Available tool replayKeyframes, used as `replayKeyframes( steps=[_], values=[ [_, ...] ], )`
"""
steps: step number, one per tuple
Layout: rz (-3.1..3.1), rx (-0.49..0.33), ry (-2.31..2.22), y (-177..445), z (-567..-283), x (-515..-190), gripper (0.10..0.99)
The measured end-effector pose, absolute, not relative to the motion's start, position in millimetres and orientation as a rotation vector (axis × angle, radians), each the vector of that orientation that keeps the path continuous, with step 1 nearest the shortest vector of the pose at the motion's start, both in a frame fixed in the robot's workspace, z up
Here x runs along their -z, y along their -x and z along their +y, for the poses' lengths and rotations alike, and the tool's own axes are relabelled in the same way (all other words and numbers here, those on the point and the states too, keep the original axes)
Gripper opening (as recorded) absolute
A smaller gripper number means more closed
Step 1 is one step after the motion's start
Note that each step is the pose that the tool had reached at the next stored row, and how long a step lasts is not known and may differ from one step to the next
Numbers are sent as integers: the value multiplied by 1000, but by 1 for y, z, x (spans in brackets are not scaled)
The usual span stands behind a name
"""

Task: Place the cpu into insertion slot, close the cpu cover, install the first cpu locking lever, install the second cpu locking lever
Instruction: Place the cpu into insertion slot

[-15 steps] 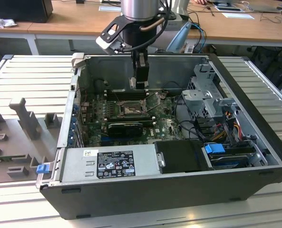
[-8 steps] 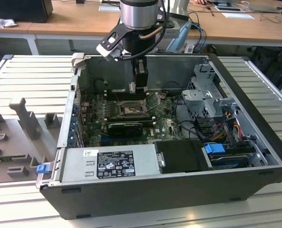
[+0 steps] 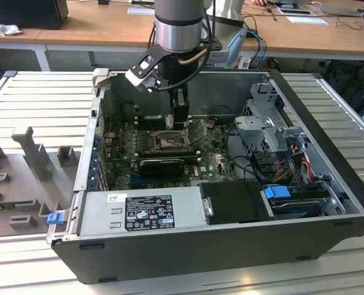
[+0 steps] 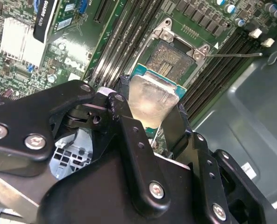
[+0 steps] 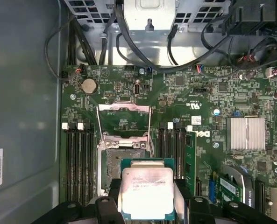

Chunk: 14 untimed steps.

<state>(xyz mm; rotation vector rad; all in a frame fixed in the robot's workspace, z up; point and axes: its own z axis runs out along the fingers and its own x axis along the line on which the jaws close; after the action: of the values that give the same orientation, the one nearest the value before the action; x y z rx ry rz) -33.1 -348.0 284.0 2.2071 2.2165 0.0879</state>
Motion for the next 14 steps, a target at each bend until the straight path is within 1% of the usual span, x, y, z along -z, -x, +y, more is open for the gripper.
replayKeyframes(
  steps=[8, 14],
  values=[
    [2219, -88, -2204, 33, -347, -263, 529],
    [2219, -88, -2204, 39, -338, -248, 529]
  ],
)
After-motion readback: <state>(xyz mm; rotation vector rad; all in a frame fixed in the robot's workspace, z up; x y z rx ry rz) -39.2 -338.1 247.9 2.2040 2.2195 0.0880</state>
